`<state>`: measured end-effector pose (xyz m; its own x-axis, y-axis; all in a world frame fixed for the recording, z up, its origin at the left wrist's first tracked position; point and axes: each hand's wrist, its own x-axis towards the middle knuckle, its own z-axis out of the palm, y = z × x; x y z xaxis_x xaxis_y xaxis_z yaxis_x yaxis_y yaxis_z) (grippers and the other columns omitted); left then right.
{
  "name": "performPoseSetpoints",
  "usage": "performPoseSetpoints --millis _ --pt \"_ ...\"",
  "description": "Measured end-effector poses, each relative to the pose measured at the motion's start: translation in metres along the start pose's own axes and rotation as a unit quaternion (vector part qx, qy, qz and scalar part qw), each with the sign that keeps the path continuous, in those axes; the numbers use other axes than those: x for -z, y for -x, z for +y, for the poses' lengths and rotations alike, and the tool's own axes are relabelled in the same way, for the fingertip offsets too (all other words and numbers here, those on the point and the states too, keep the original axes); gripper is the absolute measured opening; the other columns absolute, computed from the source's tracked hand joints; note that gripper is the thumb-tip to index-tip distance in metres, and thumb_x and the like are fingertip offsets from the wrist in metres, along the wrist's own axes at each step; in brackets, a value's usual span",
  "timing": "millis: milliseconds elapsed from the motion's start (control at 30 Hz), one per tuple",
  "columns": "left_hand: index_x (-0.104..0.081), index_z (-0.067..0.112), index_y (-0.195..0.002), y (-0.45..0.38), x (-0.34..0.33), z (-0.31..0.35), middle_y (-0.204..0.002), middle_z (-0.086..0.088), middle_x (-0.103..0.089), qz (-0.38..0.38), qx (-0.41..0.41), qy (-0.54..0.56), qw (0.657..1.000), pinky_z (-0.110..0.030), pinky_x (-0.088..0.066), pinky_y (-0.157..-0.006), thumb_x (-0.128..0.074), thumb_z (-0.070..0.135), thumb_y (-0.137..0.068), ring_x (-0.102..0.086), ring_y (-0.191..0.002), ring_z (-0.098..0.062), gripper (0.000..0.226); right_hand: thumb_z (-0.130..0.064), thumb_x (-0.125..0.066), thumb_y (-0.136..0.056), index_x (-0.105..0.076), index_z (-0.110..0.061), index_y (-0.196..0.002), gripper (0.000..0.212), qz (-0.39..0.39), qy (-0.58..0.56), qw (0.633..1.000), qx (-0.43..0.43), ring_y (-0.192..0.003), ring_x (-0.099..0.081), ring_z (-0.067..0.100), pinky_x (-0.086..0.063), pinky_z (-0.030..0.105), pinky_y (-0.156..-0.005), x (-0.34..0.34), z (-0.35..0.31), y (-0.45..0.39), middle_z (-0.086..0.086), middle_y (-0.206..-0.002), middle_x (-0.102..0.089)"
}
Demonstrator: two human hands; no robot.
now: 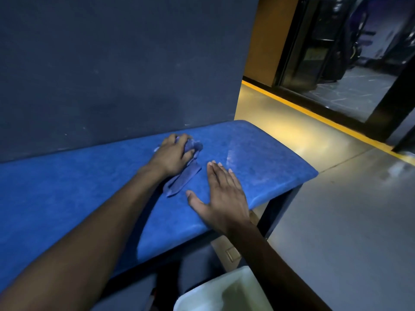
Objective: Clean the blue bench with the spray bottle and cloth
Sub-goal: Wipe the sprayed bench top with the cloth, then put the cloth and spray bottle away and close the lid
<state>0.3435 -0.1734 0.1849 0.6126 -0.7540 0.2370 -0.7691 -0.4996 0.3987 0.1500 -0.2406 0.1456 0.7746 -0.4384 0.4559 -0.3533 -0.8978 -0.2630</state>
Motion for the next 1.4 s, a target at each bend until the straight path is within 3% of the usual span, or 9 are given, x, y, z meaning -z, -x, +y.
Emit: performPoseSetpoints --millis 233,367,533,700,900,1067,1167,1300,1400 --pt "-0.053 0.028 -0.134 0.061 0.027 -0.002 -0.13 -0.005 -0.051 -0.081 -0.09 0.023 0.992 -0.039 -0.039 -0.11 -0.041 0.062 -0.079 -0.049 -0.125 -0.024 0.065 -0.08 -0.039 -0.075 -0.035 -0.01 -0.153 0.105 -0.011 -0.005 1.0 -0.007 -0.152 -0.024 0.014 -0.014 0.038 -0.126 0.0 0.003 -0.002 0.004 -0.162 -0.033" --pt "-0.057 0.021 -0.132 0.099 0.062 -0.051 -0.125 -0.01 -0.056 -0.059 -0.089 -0.011 0.994 -0.028 -0.036 -0.103 -0.047 0.055 -0.085 -0.054 -0.119 -0.026 0.059 -0.08 -0.035 -0.076 -0.037 -0.021 -0.153 0.097 -0.026 -0.007 1.0 -0.004 -0.153 -0.02 0.012 -0.012 0.039 -0.126 0.002 0.001 -0.004 0.001 -0.164 -0.03" --pt "-0.053 0.017 -0.136 0.05 0.055 -0.056 -0.134 -0.024 -0.054 -0.012 0.016 -0.023 1.0 -0.043 -0.038 -0.107 -0.047 0.055 -0.087 -0.049 -0.129 -0.041 0.062 -0.074 -0.032 -0.083 -0.034 -0.037 -0.153 0.079 -0.054 -0.008 0.999 -0.001 -0.154 -0.014 0.013 -0.006 0.038 -0.127 0.008 0.0 -0.002 -0.001 -0.166 -0.025" --pt "-0.051 0.02 -0.14 0.041 0.034 -0.007 -0.132 -0.024 -0.057 -0.015 0.017 -0.058 0.998 -0.046 -0.046 -0.102 -0.063 0.044 -0.091 -0.058 -0.119 -0.047 0.057 -0.067 -0.029 -0.087 -0.039 -0.036 -0.151 0.072 -0.041 0.001 0.999 0.001 -0.152 -0.023 0.018 -0.01 0.039 -0.126 0.008 0.001 0.0 0.002 -0.163 -0.032" --pt "-0.053 0.027 -0.135 0.13 0.038 0.011 -0.127 -0.011 -0.059 -0.015 -0.054 -0.045 0.997 -0.047 -0.048 -0.101 -0.046 0.057 -0.086 -0.06 -0.112 -0.039 0.058 -0.065 -0.026 -0.088 -0.045 -0.03 -0.149 0.073 -0.043 0.031 0.999 0.009 -0.148 -0.034 0.025 -0.019 0.042 -0.124 0.011 0.0 -0.001 0.007 -0.158 -0.041" --pt "-0.056 0.026 -0.133 0.16 0.061 0.016 -0.123 -0.012 -0.059 -0.01 -0.051 -0.033 0.998 -0.043 -0.043 -0.101 -0.061 0.043 -0.09 -0.058 -0.114 -0.04 0.047 -0.067 -0.024 -0.087 -0.045 -0.028 -0.149 0.076 -0.092 0.036 0.995 0.008 -0.149 -0.032 0.025 -0.019 0.044 -0.124 0.017 0.0 -0.004 0.007 -0.158 -0.04" --pt "-0.055 0.031 -0.133 0.181 0.061 0.042 -0.126 -0.006 -0.058 0.066 -0.037 0.029 0.997 -0.044 -0.047 -0.099 -0.059 0.042 -0.09 -0.057 -0.116 -0.034 0.045 -0.057 -0.034 -0.092 -0.05 -0.019 -0.144 0.067 -0.083 -0.001 0.996 0.043 -0.145 -0.038 0.025 -0.022 0.044 -0.123 0.03 -0.001 0.006 0.009 -0.153 -0.047" --pt "-0.065 0.018 -0.13 0.239 0.019 0.079 -0.135 -0.011 -0.058 0.175 -0.134 0.094 0.971 -0.037 -0.044 -0.108 -0.071 0.025 -0.092 -0.055 -0.123 -0.031 0.039 -0.025 -0.063 -0.088 -0.05 -0.002 -0.14 0.059 -0.012 -0.121 0.981 0.152 -0.144 -0.04 0.032 -0.032 0.047 -0.118 0.053 0.014 0.058 0.016 -0.152 -0.045" --pt "-0.069 0.016 -0.126 0.285 -0.057 0.081 -0.139 -0.014 -0.058 0.146 -0.204 0.103 0.963 -0.032 -0.04 -0.112 -0.064 0.031 -0.1 -0.054 -0.128 -0.029 0.03 -0.018 -0.071 -0.088 -0.058 -0.007 -0.135 0.05 -0.025 -0.114 0.975 0.188 -0.145 -0.038 0.025 -0.038 0.043 -0.114 0.054 0.052 0.105 0.013 -0.155 -0.041"
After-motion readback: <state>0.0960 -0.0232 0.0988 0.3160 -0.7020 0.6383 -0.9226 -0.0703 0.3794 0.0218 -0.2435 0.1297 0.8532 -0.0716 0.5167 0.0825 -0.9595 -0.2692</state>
